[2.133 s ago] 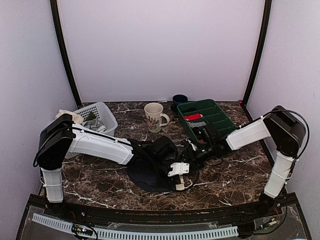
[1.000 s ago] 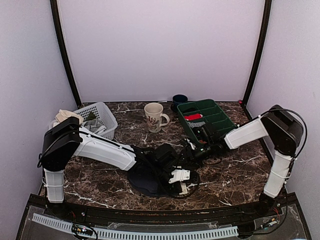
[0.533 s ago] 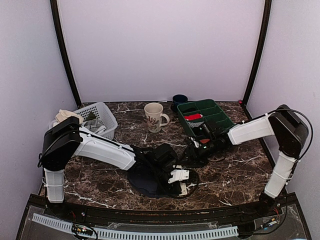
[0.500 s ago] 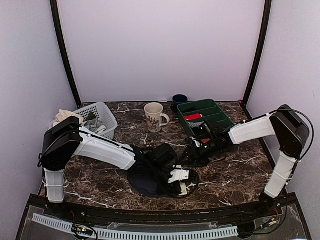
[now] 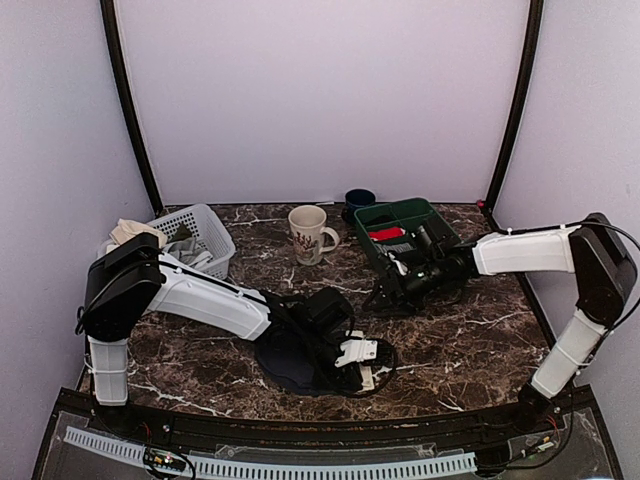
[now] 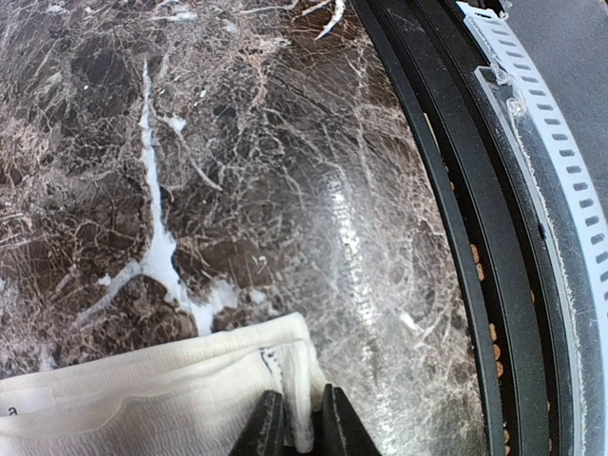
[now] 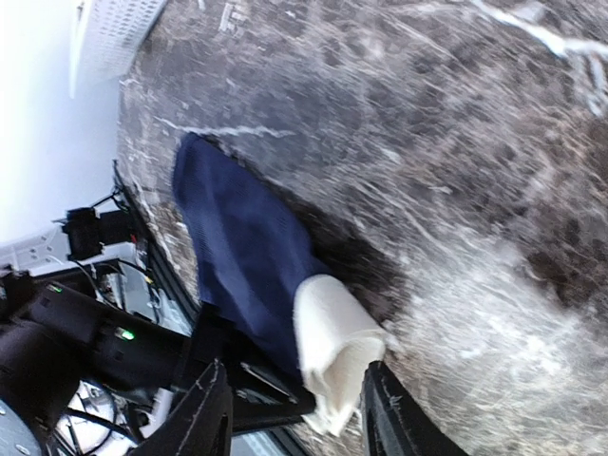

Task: Roll the underwear
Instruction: Smooth out the underwear at the center of the board.

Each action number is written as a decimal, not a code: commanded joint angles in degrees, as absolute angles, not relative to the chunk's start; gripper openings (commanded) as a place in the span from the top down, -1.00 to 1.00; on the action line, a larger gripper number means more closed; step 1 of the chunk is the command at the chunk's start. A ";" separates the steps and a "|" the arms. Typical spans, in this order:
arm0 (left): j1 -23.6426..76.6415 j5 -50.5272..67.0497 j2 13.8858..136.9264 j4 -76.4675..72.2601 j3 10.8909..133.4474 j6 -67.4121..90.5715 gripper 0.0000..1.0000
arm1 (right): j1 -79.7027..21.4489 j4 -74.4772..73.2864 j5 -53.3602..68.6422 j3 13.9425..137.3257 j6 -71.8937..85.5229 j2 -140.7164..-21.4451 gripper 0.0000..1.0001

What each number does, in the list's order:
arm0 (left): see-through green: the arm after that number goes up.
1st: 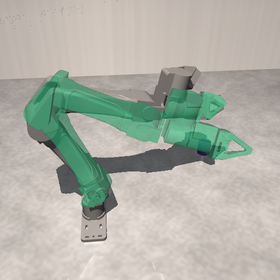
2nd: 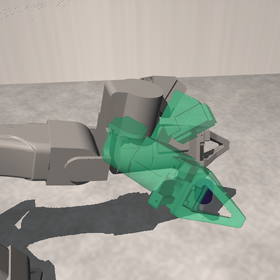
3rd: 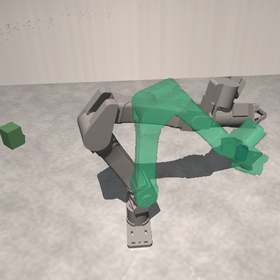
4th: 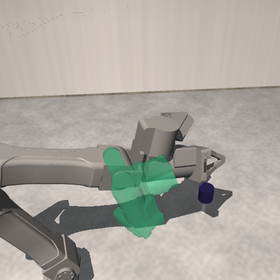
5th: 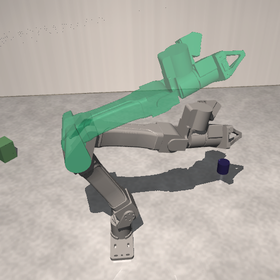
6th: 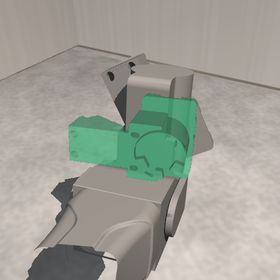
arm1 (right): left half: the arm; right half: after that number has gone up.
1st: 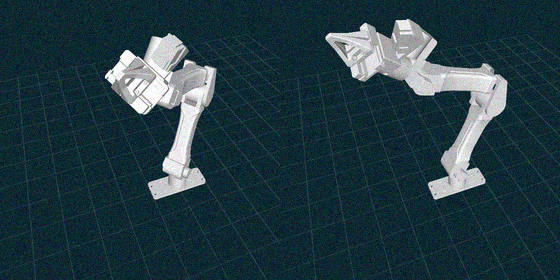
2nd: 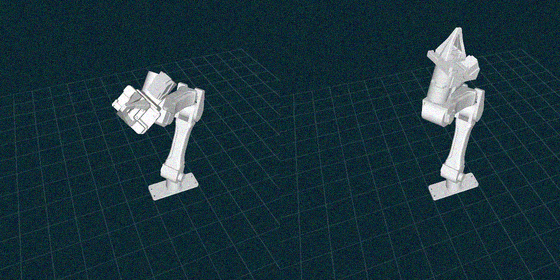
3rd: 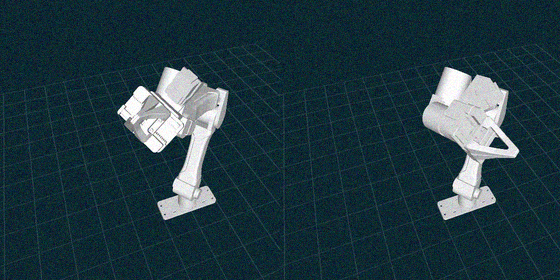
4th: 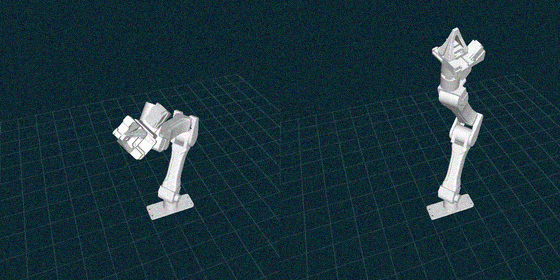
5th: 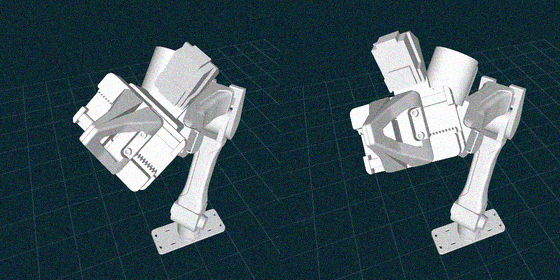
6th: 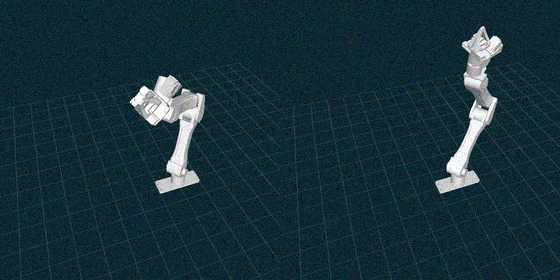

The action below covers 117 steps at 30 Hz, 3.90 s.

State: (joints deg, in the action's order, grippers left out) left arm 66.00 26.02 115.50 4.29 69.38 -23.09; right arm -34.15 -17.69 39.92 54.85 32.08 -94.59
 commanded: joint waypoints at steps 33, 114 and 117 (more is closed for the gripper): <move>57.93 16.91 96.63 8.98 53.83 -9.50 0.37 | -40.66 -13.81 34.11 53.19 26.37 -110.89 0.73; 66.05 18.31 104.56 4.43 65.76 -19.26 1.00 | -44.81 -3.53 41.14 39.63 36.78 -102.86 0.97; 66.09 19.04 105.49 4.38 65.99 -19.35 1.00 | -44.86 -3.80 41.13 39.85 36.74 -103.00 0.98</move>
